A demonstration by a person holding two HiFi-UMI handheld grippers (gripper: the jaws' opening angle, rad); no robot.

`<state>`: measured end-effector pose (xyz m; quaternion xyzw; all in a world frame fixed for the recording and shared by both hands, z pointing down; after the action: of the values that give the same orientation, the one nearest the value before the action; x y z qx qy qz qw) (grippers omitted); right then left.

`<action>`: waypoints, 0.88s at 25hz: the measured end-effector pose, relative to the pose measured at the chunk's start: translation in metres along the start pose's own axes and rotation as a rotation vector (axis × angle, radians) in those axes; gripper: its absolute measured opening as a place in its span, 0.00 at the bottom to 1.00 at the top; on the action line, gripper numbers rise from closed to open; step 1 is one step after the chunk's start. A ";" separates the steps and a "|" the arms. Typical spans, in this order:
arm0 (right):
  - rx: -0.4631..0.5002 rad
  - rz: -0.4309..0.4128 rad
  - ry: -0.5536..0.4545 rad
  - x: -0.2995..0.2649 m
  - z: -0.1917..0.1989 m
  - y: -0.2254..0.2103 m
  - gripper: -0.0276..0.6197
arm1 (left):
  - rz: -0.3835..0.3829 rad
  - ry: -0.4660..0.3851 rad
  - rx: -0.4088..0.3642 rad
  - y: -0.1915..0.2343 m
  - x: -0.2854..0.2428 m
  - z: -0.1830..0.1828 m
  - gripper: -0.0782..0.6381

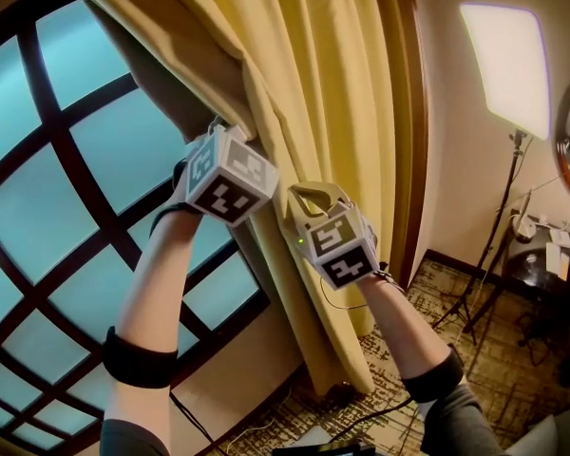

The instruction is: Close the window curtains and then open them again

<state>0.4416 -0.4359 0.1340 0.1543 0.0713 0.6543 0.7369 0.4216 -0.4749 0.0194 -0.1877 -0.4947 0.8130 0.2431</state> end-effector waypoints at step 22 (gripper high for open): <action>0.043 0.051 -0.034 -0.094 0.005 -0.081 0.08 | 0.029 -0.094 -0.058 0.054 -0.100 0.008 0.13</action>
<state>0.5069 -0.5370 0.1041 0.1829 0.0691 0.6684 0.7177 0.4873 -0.5596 -0.0189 -0.1635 -0.5261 0.8097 0.2023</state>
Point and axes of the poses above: the fingertips, and each gripper's own axes: x backward along the fingers, y to its left, z out of its underside, the point moved 4 cm from there along x, backward along the fingers, and after that the axes turned 2 degrees about -x, right-handed, at the moved point
